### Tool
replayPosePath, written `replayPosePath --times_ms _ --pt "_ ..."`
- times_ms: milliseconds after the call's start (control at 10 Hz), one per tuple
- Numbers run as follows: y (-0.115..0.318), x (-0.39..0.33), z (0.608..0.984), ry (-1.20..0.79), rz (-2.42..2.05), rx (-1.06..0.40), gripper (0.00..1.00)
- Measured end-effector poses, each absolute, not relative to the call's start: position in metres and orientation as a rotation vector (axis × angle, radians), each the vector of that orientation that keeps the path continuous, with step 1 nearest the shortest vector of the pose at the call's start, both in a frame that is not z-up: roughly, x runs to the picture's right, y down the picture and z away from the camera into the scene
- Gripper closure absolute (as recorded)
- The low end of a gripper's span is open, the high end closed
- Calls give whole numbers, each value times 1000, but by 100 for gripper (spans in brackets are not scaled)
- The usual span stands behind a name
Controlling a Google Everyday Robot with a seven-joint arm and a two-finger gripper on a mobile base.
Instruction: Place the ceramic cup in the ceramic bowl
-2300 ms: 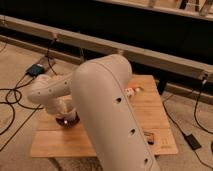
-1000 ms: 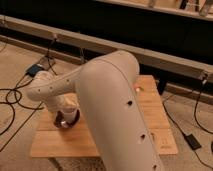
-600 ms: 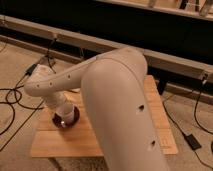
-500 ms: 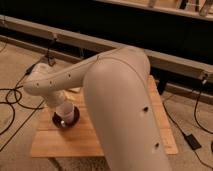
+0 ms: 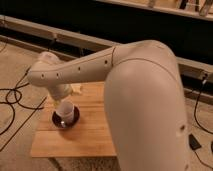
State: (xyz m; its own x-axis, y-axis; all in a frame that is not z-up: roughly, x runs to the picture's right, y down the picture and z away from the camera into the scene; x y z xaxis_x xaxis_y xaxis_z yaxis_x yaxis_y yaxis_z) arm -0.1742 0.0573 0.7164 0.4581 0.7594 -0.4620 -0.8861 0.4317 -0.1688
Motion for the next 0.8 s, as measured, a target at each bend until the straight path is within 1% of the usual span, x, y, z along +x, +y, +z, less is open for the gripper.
replayPosePath --times_ms 200,800 --pt "49 -159 710 330 1107 -433 20" --pt "52 -165 708 322 1103 -442 20"
